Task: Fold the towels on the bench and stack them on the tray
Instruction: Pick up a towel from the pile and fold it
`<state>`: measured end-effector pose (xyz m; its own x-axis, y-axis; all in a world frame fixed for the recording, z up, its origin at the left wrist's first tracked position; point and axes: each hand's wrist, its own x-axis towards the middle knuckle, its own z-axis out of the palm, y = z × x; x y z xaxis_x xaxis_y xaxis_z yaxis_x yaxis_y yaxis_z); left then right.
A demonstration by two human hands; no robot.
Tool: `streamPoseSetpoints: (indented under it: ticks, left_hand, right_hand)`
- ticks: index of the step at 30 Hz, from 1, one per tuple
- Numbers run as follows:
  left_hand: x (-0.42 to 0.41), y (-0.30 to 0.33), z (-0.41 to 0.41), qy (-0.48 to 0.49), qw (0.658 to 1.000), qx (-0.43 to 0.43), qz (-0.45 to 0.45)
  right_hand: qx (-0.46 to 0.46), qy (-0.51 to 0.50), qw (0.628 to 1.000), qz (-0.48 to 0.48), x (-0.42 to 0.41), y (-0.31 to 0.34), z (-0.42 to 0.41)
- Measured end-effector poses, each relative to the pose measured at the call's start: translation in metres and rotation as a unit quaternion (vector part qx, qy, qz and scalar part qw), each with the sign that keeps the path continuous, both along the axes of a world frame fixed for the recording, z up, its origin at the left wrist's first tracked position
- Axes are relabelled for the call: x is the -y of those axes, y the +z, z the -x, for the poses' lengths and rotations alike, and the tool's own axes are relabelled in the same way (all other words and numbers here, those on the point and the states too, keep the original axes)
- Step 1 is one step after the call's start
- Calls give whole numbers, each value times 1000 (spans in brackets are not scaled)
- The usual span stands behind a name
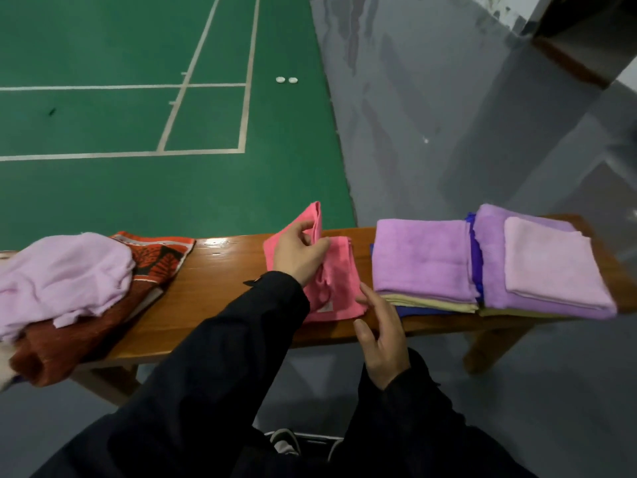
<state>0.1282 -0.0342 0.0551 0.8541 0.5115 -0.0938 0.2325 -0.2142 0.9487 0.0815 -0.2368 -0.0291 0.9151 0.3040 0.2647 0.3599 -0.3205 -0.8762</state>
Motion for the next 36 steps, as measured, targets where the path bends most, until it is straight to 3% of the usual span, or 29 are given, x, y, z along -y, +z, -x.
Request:
streamPoseSetpoints:
  ticks: [4,8,10,13,15,17,20,22,27,31,36]
  left_hand:
    - [28,-16,-12,-49,997,-33,-58]
    - [46,-29,-3,-213,968,-121,-57]
    - [39,-31,13,-214,974,-73,-21]
    - [8,-40,41,-134,978,-9,-158]
    - [-12,-52,59,-137,941,-9,-308]
    - [-23,-67,71,-204,883,-28,-423]
    - [-28,-81,80,-250,821,-28,-512]
    - [-29,-85,82,-248,806,3,-538]
    - [-30,-85,84,-224,833,49,-504]
    - [-33,-81,87,-225,847,66,-478]
    - [-39,-86,95,-219,834,104,-496]
  right_hand:
    - [-13,-22,1000,2,22,2,5]
    - [-16,-49,999,15,33,2,5]
    - [-13,-65,998,17,34,2,4]
    - [36,-75,996,39,26,3,2]
    - [66,-72,993,72,12,3,-2]
    - [77,-67,987,122,-2,2,-11]
    - [92,5,962,256,-18,-4,-26]
    - [117,58,928,348,-24,-8,-33]
    - [174,53,903,390,-28,-3,-47]
    - [206,44,914,348,-27,8,-48]
    - [290,57,902,314,-14,9,-45]
